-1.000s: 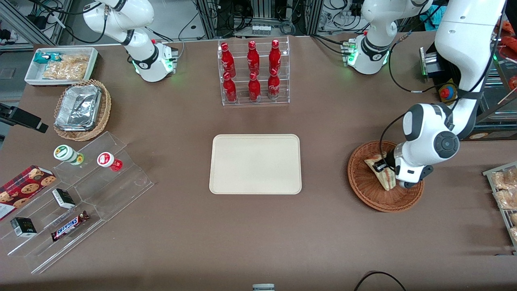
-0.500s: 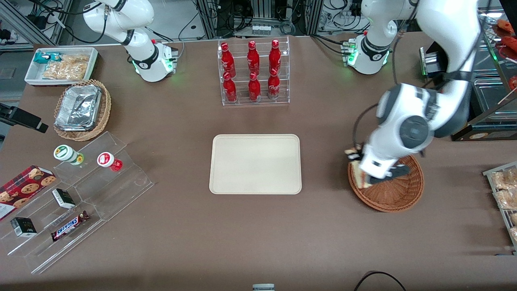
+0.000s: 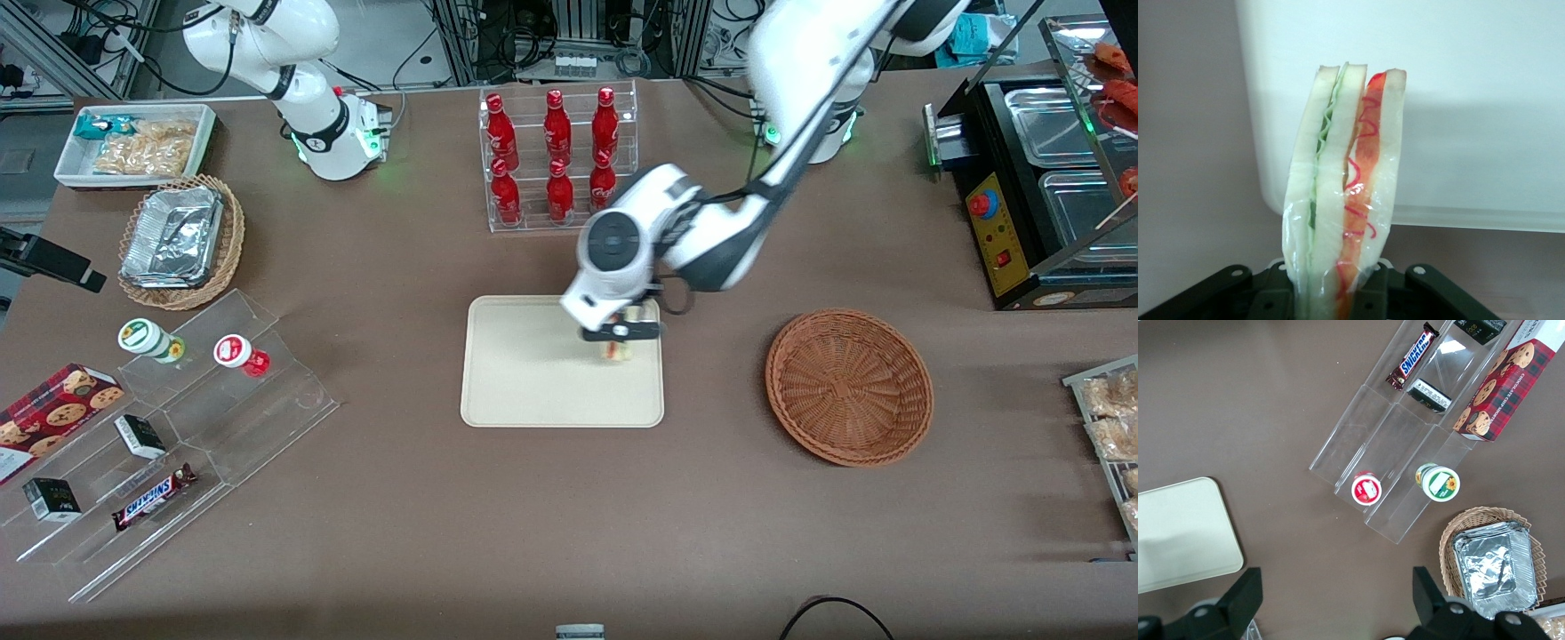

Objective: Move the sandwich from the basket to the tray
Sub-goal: 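Lift the sandwich and carry it over the beige tray, then lower the sandwich onto the tray and open the left gripper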

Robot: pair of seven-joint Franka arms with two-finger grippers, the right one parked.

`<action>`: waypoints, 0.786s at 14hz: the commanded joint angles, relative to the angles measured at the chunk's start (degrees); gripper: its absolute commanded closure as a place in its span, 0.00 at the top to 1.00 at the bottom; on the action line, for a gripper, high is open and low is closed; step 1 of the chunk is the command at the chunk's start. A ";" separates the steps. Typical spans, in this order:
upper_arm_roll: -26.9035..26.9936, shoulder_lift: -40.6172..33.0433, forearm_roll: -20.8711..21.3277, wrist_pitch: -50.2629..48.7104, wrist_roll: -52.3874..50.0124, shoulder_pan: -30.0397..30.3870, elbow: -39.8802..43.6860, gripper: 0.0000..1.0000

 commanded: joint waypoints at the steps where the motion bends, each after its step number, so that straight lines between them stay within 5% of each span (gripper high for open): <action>1: 0.95 8.90 0.90 -0.54 -2.41 -3.13 11.54 0.22; 5: 1.04 13.75 1.59 6.58 -5.74 -4.72 13.58 0.22; 7: 1.13 14.20 3.00 6.94 -7.16 -4.72 14.28 0.40; 9: 2.09 13.59 3.44 6.59 -6.99 -4.46 14.72 1.00; 11: 3.76 11.40 3.80 6.15 -6.99 -4.28 15.07 1.00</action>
